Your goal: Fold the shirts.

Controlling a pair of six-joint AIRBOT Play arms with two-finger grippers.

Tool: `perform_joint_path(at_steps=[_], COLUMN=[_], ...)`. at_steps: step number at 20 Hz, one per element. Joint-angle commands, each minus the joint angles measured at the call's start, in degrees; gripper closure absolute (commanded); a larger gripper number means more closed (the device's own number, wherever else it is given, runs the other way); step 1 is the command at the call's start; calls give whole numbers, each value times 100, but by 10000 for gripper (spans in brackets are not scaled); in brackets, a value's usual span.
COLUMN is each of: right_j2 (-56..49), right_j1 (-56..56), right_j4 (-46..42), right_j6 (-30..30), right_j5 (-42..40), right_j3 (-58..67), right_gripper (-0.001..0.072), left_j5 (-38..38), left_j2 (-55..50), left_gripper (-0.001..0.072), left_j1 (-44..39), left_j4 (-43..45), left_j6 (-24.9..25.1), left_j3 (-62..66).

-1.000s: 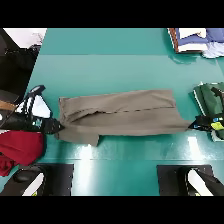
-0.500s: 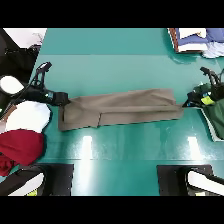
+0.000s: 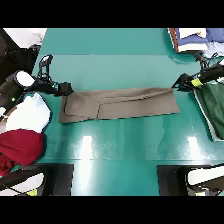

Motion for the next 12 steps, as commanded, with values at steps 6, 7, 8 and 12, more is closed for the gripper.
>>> perform_joint_path(at_steps=[6, 7, 8, 12], right_j2=[-11, -2, -9, -9], right_j1=[-855, -984, -1099, -1198], right_j4=[260, 269, 273, 280], right_j6=[-334, -420, -533, -1025], right_j5=[612, 616, 573, 94], right_j3=[-118, -330, -551, -1244], right_gripper=[222, 134, 53, 40], left_j5=[-1156, -1176, -1163, -1126], left_j2=[-35, -35, -35, -37], left_gripper=[509, 644, 681, 682], left_j1=[4, 4, 4, 4], left_j4=[-79, -79, -81, -125], left_j6=[11, 13, 11, 9], left_j3=[706, 704, 706, 704])
